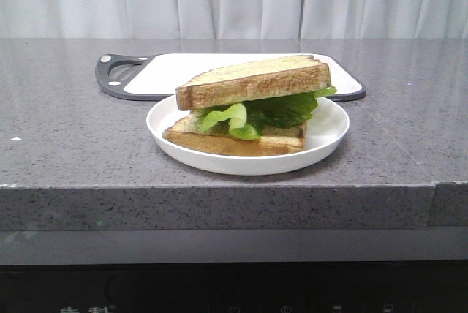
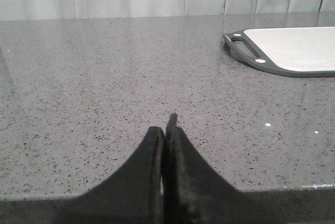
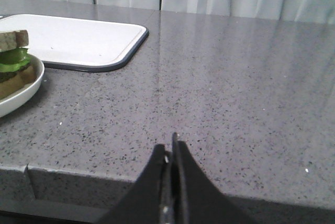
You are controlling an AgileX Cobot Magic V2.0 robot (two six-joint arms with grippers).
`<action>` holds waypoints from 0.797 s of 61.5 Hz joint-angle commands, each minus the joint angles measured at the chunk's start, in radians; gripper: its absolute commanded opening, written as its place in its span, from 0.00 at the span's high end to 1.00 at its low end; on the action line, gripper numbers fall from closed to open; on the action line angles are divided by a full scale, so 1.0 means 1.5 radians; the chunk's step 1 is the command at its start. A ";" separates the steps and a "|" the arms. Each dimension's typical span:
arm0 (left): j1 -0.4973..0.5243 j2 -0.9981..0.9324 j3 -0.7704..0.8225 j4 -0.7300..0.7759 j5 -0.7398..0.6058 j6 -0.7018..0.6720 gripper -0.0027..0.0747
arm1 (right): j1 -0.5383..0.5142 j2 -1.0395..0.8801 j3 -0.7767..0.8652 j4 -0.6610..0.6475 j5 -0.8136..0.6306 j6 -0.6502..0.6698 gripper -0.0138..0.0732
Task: Left arm grabs bread, right arm adds lettuce
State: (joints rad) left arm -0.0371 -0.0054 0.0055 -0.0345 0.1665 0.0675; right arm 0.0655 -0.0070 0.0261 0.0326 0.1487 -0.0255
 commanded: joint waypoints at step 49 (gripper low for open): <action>0.000 -0.012 0.004 -0.006 -0.059 0.000 0.99 | -0.005 -0.015 -0.002 0.006 -0.040 -0.006 0.91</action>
State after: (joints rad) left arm -0.0371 -0.0054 0.0055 -0.0348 0.1677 0.0675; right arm 0.0631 -0.0094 0.0261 0.0416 0.1631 -0.0273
